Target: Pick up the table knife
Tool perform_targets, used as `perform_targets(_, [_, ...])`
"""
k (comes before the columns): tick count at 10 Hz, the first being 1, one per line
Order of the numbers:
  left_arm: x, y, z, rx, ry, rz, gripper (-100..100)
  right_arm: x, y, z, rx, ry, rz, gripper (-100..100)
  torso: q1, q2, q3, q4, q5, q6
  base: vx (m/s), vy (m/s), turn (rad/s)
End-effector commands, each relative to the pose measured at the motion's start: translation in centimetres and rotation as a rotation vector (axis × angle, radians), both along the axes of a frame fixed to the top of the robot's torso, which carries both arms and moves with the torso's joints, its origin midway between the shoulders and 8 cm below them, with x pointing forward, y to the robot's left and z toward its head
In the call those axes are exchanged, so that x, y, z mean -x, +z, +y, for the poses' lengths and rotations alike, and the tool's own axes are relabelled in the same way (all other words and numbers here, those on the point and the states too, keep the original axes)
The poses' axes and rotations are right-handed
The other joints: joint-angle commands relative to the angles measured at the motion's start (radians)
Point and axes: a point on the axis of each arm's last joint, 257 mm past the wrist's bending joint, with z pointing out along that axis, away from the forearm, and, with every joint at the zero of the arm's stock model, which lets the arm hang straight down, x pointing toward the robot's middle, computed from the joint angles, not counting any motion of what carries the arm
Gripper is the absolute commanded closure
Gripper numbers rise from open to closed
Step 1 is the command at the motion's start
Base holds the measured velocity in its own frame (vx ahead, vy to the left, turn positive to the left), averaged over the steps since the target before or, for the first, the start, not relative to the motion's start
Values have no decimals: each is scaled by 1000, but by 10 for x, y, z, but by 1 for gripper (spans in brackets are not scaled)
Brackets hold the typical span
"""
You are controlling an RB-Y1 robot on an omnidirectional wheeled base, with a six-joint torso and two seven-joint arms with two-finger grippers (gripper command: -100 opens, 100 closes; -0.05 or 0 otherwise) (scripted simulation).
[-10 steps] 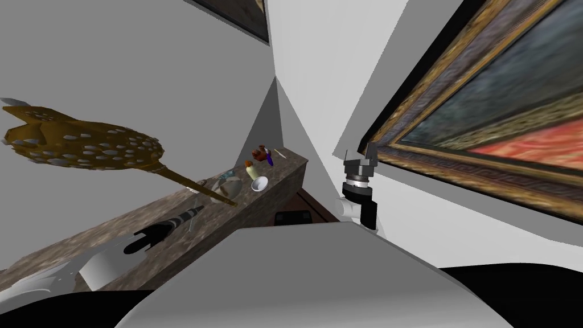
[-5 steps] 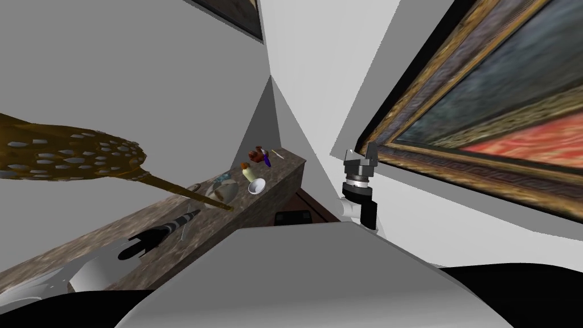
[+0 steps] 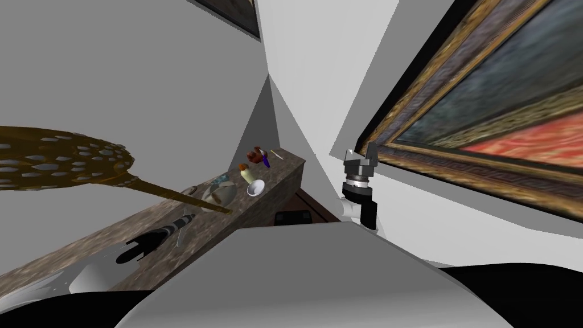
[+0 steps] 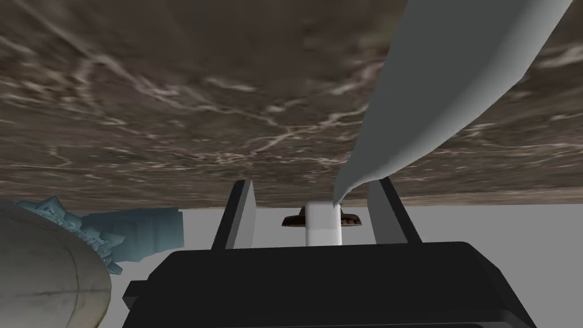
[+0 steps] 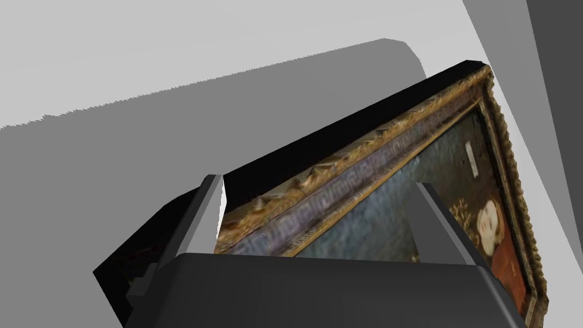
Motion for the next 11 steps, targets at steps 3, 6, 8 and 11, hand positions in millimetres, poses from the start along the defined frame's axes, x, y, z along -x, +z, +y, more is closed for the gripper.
perform_targets(3, [3,0,2,-4,8,4,100,0,0,0,0,0,0,0,0,1,1,1,1,2,0,2,7])
perform_targets(6, [-3,4,-3,-1,-6,0,100,0,0,0,0,0,0,0,1,1,1,1,1,2,-5,-2,20])
perform_targets(8, [-14,11,-9,-1,-21,0,100,0,0,0,0,0,0,0,0,3,2,1,1,1,-30,-12,82])
perform_targets(11, [-16,14,-12,0,-27,1,0,0,0,0,0,0,0,0,0,3,2,1,1,0,-16,-8,24])
